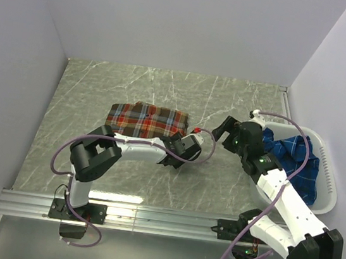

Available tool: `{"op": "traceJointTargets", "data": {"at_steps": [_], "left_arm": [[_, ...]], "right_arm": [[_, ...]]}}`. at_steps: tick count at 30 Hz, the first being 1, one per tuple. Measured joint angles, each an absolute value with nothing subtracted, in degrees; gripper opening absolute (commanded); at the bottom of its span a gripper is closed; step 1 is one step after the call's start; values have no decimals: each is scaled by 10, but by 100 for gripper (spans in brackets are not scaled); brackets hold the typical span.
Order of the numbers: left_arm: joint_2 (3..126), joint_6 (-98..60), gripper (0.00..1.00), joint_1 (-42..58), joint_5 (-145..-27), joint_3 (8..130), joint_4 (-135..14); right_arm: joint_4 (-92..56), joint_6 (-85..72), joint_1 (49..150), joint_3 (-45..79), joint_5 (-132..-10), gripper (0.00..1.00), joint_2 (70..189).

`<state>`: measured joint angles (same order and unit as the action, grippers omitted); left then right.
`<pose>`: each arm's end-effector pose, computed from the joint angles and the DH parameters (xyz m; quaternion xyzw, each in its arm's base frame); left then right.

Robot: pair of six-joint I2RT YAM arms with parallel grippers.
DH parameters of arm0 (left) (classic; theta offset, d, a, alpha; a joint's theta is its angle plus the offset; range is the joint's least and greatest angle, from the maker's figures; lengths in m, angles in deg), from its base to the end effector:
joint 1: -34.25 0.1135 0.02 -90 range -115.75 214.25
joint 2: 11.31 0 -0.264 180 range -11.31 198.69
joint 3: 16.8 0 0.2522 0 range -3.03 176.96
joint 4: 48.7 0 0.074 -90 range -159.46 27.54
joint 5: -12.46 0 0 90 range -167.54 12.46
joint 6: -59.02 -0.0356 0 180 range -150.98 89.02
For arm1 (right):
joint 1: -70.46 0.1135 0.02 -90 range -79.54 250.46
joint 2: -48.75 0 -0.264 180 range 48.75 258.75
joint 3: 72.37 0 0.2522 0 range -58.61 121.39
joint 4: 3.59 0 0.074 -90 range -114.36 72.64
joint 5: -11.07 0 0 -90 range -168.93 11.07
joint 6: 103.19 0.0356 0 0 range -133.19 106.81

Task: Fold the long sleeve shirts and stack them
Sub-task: Fold the shirt

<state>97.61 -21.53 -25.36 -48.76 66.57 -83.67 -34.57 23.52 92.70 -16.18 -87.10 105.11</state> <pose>0.2095 -0.3234 0.1629 0.3398 0.8752 0.0583 0.3393 0.2050 0.0784 0.2760 0.1441 0.8575 0.1871 0.4571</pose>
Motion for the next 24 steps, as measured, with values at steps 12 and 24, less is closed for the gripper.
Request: {"op": "traceJointTargets", "data": {"at_steps": [12,24], "left_arm": [[978,-212,5,-245,-480,652,-794],[869,-162,5,-212,-534,609,-782]], "right_arm": [[-293,284,904,-177,-790,100,1099],[-90,405,913,-170,-603,100,1379]]}}
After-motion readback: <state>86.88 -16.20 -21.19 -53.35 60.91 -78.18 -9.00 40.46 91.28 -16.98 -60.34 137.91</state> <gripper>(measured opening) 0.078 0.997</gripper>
